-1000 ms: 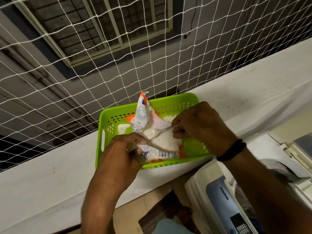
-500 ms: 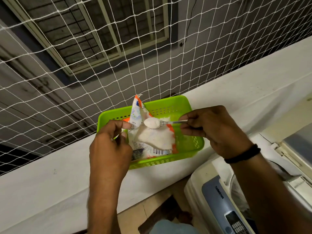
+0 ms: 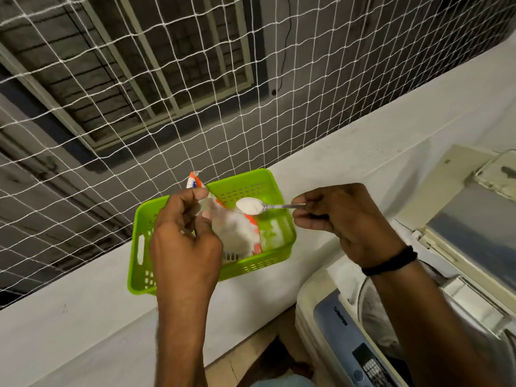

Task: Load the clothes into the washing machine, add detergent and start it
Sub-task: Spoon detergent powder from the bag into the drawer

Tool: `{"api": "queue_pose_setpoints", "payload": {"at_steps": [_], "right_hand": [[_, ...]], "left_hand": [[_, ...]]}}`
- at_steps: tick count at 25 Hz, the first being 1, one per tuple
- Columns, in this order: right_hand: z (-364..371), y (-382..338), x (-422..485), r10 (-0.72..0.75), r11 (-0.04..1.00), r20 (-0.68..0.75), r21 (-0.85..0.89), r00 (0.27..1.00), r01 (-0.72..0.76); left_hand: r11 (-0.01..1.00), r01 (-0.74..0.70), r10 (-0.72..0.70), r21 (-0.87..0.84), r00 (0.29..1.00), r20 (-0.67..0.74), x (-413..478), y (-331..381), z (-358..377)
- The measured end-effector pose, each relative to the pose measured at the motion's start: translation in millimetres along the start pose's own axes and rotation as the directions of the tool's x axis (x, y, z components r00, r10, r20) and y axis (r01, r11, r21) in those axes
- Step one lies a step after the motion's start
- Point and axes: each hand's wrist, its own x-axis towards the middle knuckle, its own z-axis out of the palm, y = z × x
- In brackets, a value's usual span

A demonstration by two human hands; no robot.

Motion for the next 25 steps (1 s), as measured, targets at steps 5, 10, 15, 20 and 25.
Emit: {"api": "queue_pose_setpoints", "payload": {"at_steps": [5, 10, 15, 20, 25], "right_hand": [[-45.0, -3.6, -16.2, -0.019, 0.999, -0.105, 0.033, 0.994, 0.023], [-109.5, 6.5, -36.2, 0.026, 0.994, -0.269, 0.112, 0.963, 0.005], [-188.9, 41.8, -52.8, 0.069, 0.979, -0.455, 0.203, 0.888, 0.028], [-274.2, 100.1, -67.6, 0.162, 0.931, -0.608, 0.355, 0.777, 0.084], [-346.3, 173.8, -66.9, 0.216, 0.938, -0.767, 0.334, 0.603, 0.088]], "left_hand": [[0.989, -0.068, 0.077, -0.132, 0.995, 0.06, -16.8, 24.3, 39.9], [0.971, -0.126, 0.17, -0.203, 0.962, 0.213, -40.5, 45.4, 95.5], [0.966, -0.083, 0.183, -0.243, 0.887, 0.423, -79.9, 58.3, 166.3], [0.976, 0.04, 0.116, -0.216, 0.743, 0.659, -125.1, 44.8, 252.3], [0.879, 0.477, -0.251, 0.017, 0.431, 0.867, -179.3, 10.2, 350.9]]}}
